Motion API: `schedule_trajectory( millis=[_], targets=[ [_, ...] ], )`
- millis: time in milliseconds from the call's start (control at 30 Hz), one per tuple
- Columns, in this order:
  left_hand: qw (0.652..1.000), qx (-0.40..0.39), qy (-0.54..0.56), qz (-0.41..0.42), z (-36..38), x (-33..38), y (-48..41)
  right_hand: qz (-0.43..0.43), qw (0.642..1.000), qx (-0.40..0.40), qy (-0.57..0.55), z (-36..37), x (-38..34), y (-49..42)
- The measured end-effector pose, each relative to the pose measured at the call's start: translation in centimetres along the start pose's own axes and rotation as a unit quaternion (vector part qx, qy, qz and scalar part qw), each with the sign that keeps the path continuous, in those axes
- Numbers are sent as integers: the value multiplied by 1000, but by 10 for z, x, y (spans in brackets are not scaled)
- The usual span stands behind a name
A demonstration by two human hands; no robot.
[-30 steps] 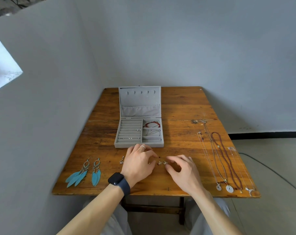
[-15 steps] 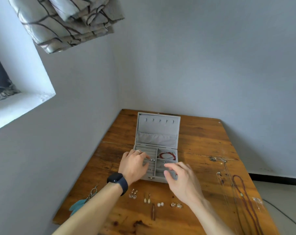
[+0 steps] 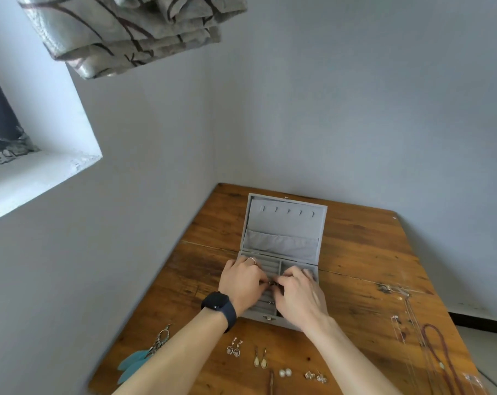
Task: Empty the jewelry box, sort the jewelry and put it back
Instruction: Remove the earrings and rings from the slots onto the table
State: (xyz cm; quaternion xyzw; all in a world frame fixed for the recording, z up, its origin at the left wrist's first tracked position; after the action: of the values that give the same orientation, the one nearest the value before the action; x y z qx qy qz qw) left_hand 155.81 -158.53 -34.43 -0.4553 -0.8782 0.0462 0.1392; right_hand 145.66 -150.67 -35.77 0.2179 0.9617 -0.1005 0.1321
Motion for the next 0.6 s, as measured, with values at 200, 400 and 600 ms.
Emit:
schedule_trajectory(
  millis=[200,400,600],
  targets=[
    [998,9,54,-38,-1,-4,3,0,1000,16,10,-3,-7,0],
    [996,13,63,-56,0,-3,3,30,999,-18,-15,-6,-5,-11],
    [994,13,93,-48,-4,-2,6,52,994,-55,-79,-7,3,-15]
  ],
)
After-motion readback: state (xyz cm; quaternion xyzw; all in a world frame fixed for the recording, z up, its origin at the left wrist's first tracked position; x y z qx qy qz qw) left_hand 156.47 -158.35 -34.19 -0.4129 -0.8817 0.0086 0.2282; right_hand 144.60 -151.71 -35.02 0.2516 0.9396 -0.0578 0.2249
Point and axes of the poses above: each hand's wrist, its own y-axis away from the middle knuckle, its own z-axis out of the palm, x = y × z, the point moved 8 cm from there along -y, towards the middle knuckle, and after that the axes turned 7 degrees about z, right-handed, at the moved point
